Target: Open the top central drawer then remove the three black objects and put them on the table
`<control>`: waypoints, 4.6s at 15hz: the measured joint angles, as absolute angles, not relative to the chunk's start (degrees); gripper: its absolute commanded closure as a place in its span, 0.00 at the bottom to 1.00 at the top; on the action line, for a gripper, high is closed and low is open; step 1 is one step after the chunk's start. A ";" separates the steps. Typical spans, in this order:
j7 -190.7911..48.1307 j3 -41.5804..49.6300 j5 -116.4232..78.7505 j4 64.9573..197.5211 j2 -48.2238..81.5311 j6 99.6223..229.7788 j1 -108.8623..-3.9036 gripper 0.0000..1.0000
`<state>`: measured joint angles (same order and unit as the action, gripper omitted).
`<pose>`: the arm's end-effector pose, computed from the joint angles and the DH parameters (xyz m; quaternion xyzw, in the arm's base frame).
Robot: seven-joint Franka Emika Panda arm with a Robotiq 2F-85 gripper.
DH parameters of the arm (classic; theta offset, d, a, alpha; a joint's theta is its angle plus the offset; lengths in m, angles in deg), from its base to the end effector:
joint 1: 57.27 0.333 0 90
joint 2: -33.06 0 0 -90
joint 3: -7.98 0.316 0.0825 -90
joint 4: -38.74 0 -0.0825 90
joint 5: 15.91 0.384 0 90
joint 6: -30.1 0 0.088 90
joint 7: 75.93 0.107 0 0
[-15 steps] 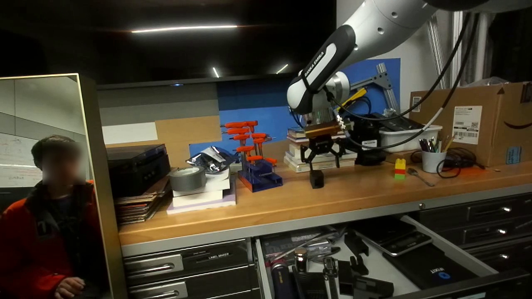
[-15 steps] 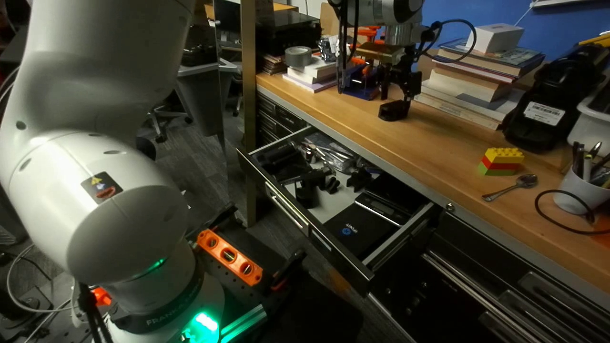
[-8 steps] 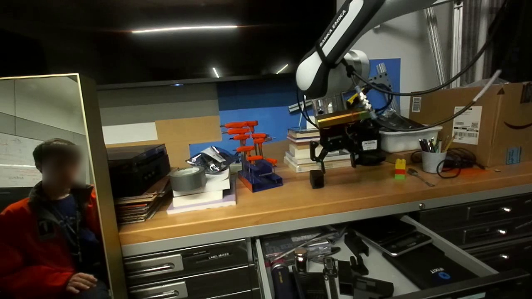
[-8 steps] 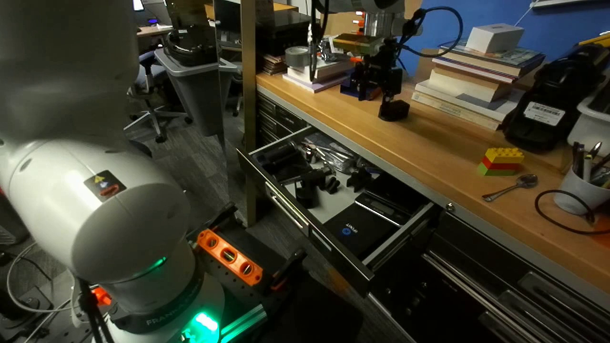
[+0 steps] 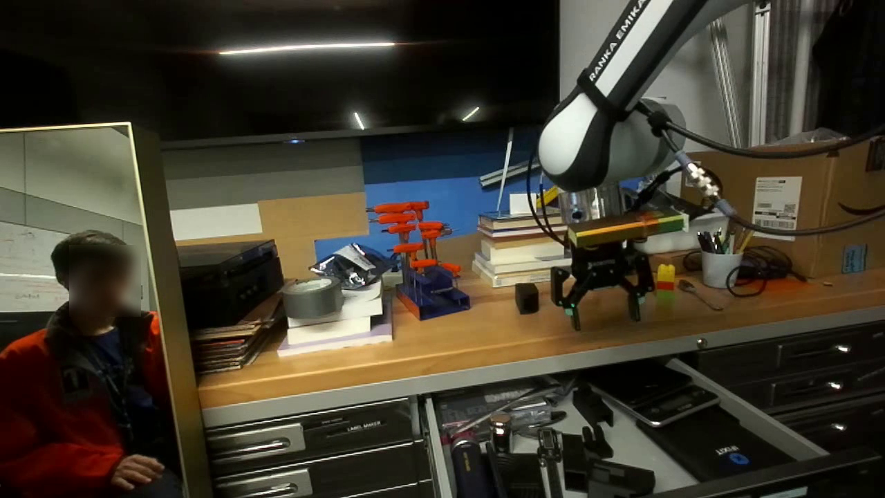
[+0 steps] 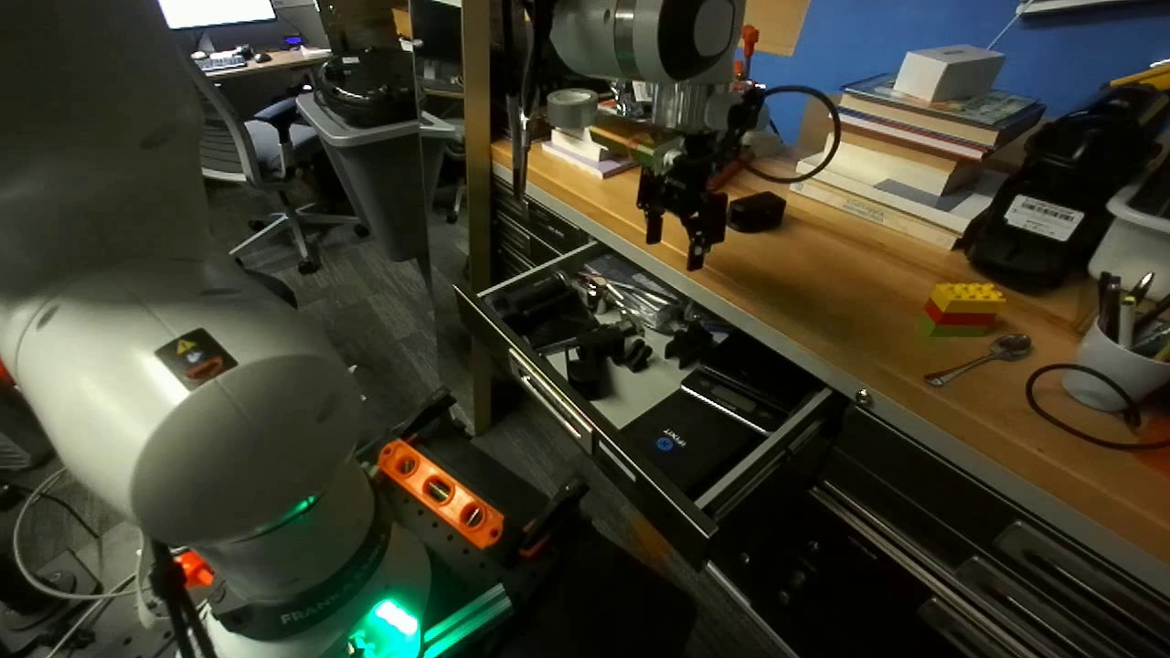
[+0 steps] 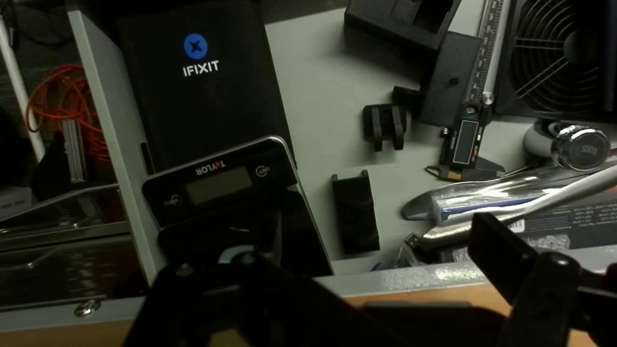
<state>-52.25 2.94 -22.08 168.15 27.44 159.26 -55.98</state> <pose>0.5182 -0.0369 0.3109 0.9772 -0.2014 -0.0427 0.0524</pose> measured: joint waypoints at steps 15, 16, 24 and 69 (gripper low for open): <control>-57.29 3.12 -18.49 174.62 16.15 184.59 -58.58 0.00; -57.72 3.35 -17.84 174.62 15.31 185.51 -58.57 0.00; -63.50 5.68 -11.29 173.52 10.48 189.23 -58.85 0.00; -43.25 1.65 -30.42 179.90 32.10 172.63 -51.06 0.80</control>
<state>-43.25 1.65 -30.42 179.90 32.10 172.63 -51.06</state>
